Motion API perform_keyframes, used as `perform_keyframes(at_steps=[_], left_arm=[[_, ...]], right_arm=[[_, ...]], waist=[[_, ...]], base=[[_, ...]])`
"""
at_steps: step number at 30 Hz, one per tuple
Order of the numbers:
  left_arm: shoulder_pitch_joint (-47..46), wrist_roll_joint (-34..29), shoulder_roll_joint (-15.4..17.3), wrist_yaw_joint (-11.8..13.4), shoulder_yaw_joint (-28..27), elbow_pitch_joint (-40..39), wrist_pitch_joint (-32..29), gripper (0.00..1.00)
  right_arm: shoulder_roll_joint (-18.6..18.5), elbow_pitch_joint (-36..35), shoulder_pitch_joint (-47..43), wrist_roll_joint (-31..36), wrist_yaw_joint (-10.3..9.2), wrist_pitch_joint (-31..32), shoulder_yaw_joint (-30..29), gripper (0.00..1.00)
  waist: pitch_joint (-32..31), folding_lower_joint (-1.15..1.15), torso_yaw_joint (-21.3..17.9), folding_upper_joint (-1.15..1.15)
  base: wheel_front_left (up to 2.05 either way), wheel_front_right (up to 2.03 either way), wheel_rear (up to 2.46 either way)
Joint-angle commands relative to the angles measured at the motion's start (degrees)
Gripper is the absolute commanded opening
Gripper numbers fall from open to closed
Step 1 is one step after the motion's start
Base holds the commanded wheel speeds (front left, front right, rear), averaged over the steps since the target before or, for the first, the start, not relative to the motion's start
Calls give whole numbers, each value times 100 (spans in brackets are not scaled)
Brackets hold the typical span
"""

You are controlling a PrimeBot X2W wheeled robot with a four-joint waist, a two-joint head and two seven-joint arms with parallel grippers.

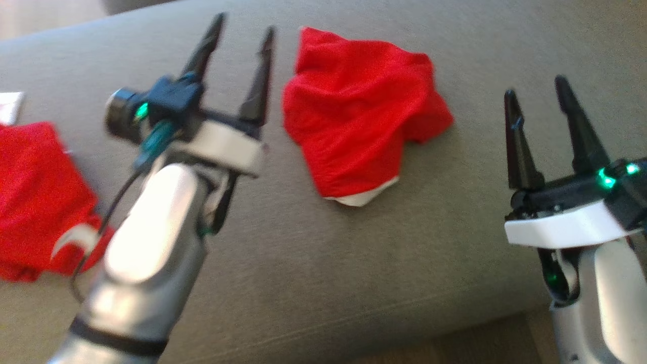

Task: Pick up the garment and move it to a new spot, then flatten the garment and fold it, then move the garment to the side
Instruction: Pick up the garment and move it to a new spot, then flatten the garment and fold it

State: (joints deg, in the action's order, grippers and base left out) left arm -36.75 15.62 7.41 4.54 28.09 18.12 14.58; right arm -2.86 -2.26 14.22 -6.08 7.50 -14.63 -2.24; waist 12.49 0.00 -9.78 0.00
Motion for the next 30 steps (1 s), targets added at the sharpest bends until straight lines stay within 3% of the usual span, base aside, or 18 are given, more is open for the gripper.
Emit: perform_keyframes(at_steps=[1,9,15,23,30], left_arm=[[148,-22,222,56,-312,-432,40,100],[1703,-82,421,110,-1078,-1712,40,100],[2840,-312,29,63,-1509,-1935,41,100],[3043,-662,-291,-308,-1788,-1999,41,100],[3033,-739,-406,-491,-1862,-1855,41,100]], right_arm=[[-1,-122,-27,88,-1,-37,108,100],[-1,128,-339,266,-1,-37,79,100],[-1,283,-499,343,-1,-37,114,100],[-1,402,-537,456,-1,-37,221,100],[-1,1061,-416,1035,-1,176,912,100]], waist=[[-420,0,561,0],[-690,0,1018,0],[-748,0,1105,0],[-757,0,1236,0],[-551,0,1458,0]], base=[[0,0,0],[0,0,0],[0,0,0],[0,0,0],[0,0,0]])
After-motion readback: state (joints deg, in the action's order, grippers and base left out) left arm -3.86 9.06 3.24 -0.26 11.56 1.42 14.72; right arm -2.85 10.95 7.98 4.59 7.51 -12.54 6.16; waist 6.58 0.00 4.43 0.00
